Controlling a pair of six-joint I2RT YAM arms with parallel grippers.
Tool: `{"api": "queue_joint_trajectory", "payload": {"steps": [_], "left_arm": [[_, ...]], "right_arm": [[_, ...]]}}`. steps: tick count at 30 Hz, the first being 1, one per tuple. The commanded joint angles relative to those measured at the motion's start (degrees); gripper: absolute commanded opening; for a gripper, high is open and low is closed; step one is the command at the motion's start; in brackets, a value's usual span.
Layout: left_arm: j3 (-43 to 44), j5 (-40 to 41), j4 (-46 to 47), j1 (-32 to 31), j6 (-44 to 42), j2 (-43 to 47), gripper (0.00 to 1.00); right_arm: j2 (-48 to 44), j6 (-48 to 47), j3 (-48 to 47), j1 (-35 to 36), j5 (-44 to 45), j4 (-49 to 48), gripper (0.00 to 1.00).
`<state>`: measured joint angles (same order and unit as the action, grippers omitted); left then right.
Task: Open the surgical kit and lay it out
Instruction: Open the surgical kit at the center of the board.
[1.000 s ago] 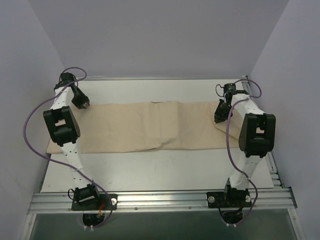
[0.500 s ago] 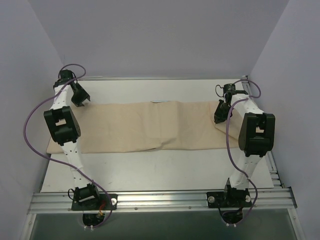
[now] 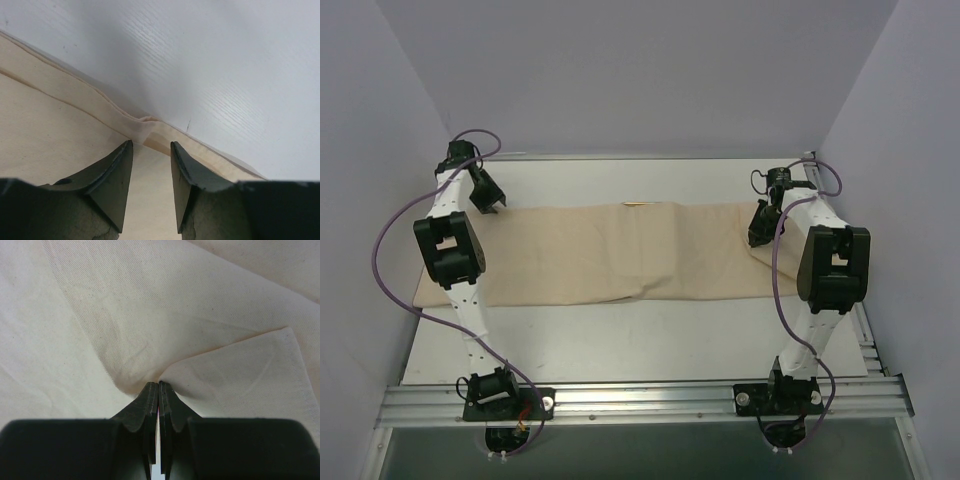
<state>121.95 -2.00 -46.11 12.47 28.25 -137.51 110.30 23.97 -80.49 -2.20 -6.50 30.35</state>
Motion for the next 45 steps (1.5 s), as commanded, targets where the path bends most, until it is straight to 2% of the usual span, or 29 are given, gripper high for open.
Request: {"api": "queue_joint_trajectory", "payload": {"steps": [1,6,27,36,39,42,45], "left_arm": [[-0.39,0.94,-0.82,-0.08,-1.71,1.98,0.45],[-1.45,2.88,-1.79,0.1,-2.59,2.6,0.52],[6.46,3.49,-7.24,-0.34,-0.83,-4.52,0.51],[5.4,3.23,-6.1,-0.43,-0.74,-3.47,0.33],[6.02,3.14,-6.36,-0.43,-1.0,-3.72,0.24],[6.19,2.97,-6.54,-0.43,-1.09,-3.64,0.05],[5.14,3.14,-6.01,-0.43,-1.0,-2.5,0.02]], "right_arm": [[-1.05,0.12,-0.02,0.26,-0.18,1.03,0.0],[-1.05,0.03,0.16,0.18,-0.27,1.03,0.0],[-2.2,0.12,1.47,0.26,0.0,0.85,0.0],[-2.37,0.12,1.74,0.18,-0.09,0.76,0.0],[-2.46,0.29,1.74,0.35,0.0,0.68,0.0],[-2.55,0.29,1.56,0.35,0.0,0.76,0.0],[-2.46,0.29,1.3,0.44,0.17,1.03,0.0]]}}
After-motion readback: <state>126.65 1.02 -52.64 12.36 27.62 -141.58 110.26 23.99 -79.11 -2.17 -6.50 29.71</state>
